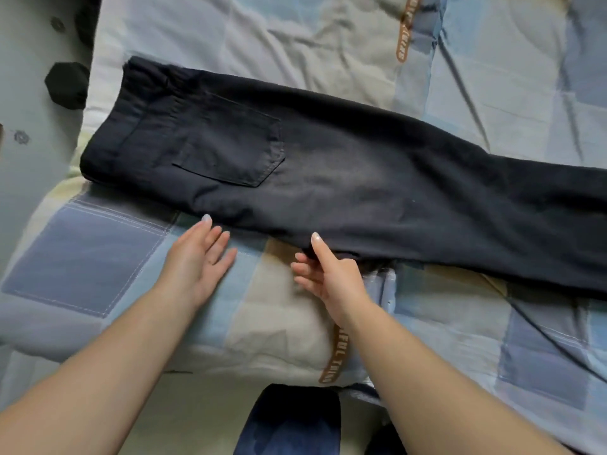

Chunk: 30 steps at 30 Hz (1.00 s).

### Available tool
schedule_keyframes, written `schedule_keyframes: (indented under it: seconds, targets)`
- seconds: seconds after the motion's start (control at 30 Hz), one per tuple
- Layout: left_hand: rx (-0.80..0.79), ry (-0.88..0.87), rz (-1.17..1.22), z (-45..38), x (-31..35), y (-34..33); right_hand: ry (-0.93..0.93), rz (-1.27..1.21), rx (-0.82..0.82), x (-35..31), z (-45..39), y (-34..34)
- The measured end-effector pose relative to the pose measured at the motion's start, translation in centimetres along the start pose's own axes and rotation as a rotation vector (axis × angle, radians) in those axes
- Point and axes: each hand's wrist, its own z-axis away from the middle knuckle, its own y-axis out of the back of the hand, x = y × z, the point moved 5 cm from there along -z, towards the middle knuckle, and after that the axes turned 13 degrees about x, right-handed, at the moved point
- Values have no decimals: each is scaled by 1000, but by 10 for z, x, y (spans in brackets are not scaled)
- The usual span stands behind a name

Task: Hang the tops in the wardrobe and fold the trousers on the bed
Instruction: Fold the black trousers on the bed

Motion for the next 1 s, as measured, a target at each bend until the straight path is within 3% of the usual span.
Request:
schedule_keyframes:
  seconds: [0.27, 0.33, 0.47, 0.57, 0.8, 0.93, 1.0]
  targets:
    - [32, 6, 70, -42, 49, 5, -24, -129, 163, 20, 19, 10]
    - [85, 26, 80, -49, 60, 5, -78, -79, 194, 24, 21, 13]
    - [280, 3, 155, -61, 75, 5, -140, -263, 49, 25, 19, 16]
    - [361, -16, 113, -64, 75, 11, -179, -100, 139, 37, 18, 21]
    - [195, -17, 237, -69, 92, 11, -142, -49, 142, 35, 20, 22]
    - [14, -79, 345, -58, 104, 7, 190, 267, 347, 23, 36, 42]
    - [-52, -108, 366, -43, 113, 3, 354, 282, 399, 5, 48, 47]
